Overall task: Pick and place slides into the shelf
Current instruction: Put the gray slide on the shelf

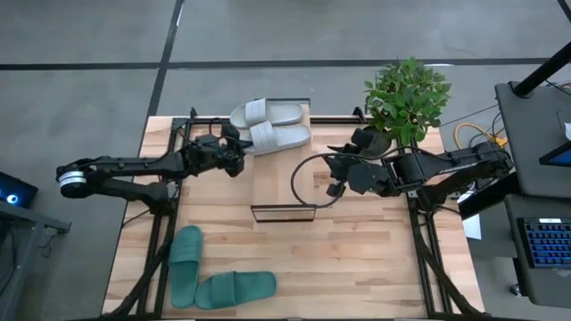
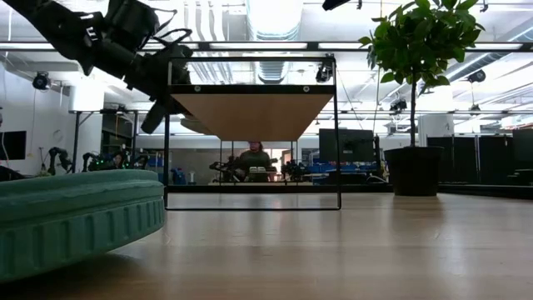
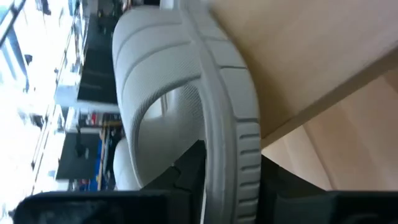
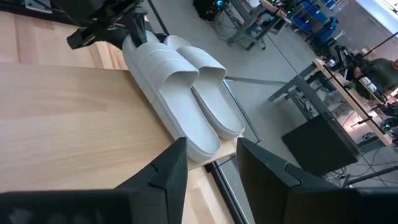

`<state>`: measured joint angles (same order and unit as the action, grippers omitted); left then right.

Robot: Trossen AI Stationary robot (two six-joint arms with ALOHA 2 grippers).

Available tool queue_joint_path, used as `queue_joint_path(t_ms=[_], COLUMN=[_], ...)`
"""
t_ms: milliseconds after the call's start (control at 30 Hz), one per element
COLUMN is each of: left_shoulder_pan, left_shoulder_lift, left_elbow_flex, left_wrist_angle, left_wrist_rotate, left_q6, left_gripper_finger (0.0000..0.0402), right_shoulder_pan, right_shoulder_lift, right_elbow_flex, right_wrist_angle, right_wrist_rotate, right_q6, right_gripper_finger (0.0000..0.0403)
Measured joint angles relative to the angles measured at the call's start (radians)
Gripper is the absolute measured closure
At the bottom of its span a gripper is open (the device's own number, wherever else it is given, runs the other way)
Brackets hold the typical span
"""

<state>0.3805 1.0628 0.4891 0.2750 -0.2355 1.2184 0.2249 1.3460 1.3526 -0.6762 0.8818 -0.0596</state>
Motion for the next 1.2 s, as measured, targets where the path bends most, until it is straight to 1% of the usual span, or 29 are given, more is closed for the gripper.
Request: queue_joint_path(t_ms=[300, 400, 533, 700, 800, 900, 1000, 1067, 1200], left_shoulder_pan=[-0.001, -0.001, -0.001, -0.001, -0.001, -0.001, -0.001, -0.001, -0.002], left_shoulder_lift=[-0.016, -0.011, 0.000, 0.001, -0.003, -0.003, -0.006, -0.007, -0.012], left_elbow_flex=[0.001, 0.000, -0.001, 0.000, -0.002, -0.002, -0.002, -0.003, -0.005], left_wrist_angle=[-0.051, -0.067, -0.068, -0.067, -0.077, -0.080, -0.085, -0.110, -0.157], left_wrist_rotate=[-0.010, -0.011, -0.010, -0.012, -0.045, -0.096, -0.127, -0.152, -0.251], left_q6=[-0.008, -0.009, -0.009, -0.010, -0.011, -0.049, -0.131, -0.150, -0.166], left_gripper_finger=[0.0333, 0.0322, 0.0284, 0.0216, 0.0182, 0.0162, 0.0155, 0.0155, 0.0154], right_shoulder_pan=[0.000, 0.000, 0.000, 0.000, 0.000, 0.000, 0.000, 0.000, 0.000], right_shoulder_lift=[0.000, 0.000, 0.000, 0.000, 0.000, 0.000, 0.000, 0.000, 0.000], right_elbow_flex=[-0.013, -0.022, -0.031, -0.034, -0.034, -0.034, -0.034, -0.037, -0.044], right_wrist_angle=[0.002, 0.001, 0.001, 0.001, 0.001, 0.000, 0.000, 0.001, 0.000], right_wrist_rotate=[0.000, 0.000, 0.000, 0.000, 0.000, 0.000, 0.000, 0.000, 0.000], right_q6=[0.016, 0.023, 0.024, 0.025, 0.025, 0.025, 0.025, 0.025, 0.025], right_gripper_finger=[0.0270, 0.0272, 0.0275, 0.0270, 0.0269, 0.0271, 0.0275, 0.0275, 0.0272])
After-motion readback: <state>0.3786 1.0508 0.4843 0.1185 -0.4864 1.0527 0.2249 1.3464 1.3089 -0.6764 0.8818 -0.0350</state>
